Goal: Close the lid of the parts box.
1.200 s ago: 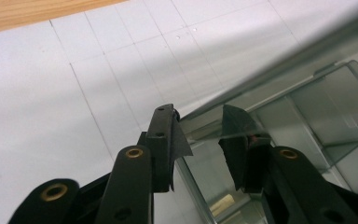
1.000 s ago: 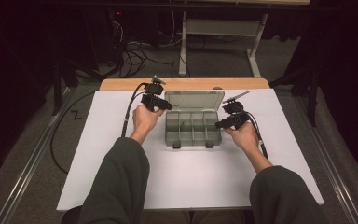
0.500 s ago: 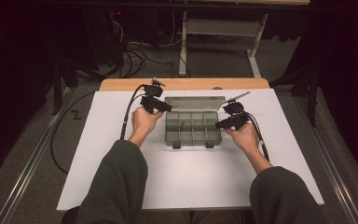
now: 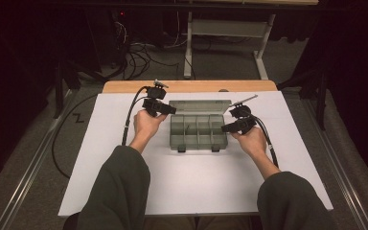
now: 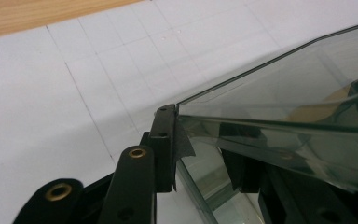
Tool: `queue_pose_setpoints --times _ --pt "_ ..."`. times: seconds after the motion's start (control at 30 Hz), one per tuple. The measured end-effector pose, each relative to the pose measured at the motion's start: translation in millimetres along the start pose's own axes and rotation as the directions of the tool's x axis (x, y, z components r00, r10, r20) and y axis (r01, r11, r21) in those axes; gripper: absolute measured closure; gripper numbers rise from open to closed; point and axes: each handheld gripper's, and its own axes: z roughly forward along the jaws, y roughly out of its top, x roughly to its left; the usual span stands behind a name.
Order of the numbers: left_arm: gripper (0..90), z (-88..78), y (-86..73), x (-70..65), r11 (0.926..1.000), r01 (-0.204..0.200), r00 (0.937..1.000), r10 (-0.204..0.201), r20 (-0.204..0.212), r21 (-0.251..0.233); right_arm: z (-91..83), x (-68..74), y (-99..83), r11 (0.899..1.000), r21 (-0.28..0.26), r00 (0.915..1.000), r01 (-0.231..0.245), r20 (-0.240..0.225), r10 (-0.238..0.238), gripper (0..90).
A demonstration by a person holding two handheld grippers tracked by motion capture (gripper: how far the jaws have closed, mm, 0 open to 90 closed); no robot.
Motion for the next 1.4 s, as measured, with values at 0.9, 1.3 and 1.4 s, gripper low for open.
queue_pose_setpoints --times 0.9,1.3,1.4 --pt "65.0 -7.1 -9.8 -9.0 0.9950 -0.095 0.9951 0.096 -0.024 0.030 -42.9 -8.3 -3.5 0.985 -0.162 0.9978 0.066 0.007 -0.066 90.0" --pt "65.1 -7.0 -19.6 -11.5 0.9921 -0.113 0.9935 0.113 -0.006 0.055 -49.0 -3.9 -2.0 0.978 -0.187 0.9959 0.087 -0.009 -0.090 90.0" --pt "65.1 -7.4 -20.8 -12.5 0.9907 -0.121 0.9925 0.122 -0.007 0.061 -49.8 -3.6 -2.1 0.978 -0.188 0.9957 0.087 -0.014 -0.091 90.0"
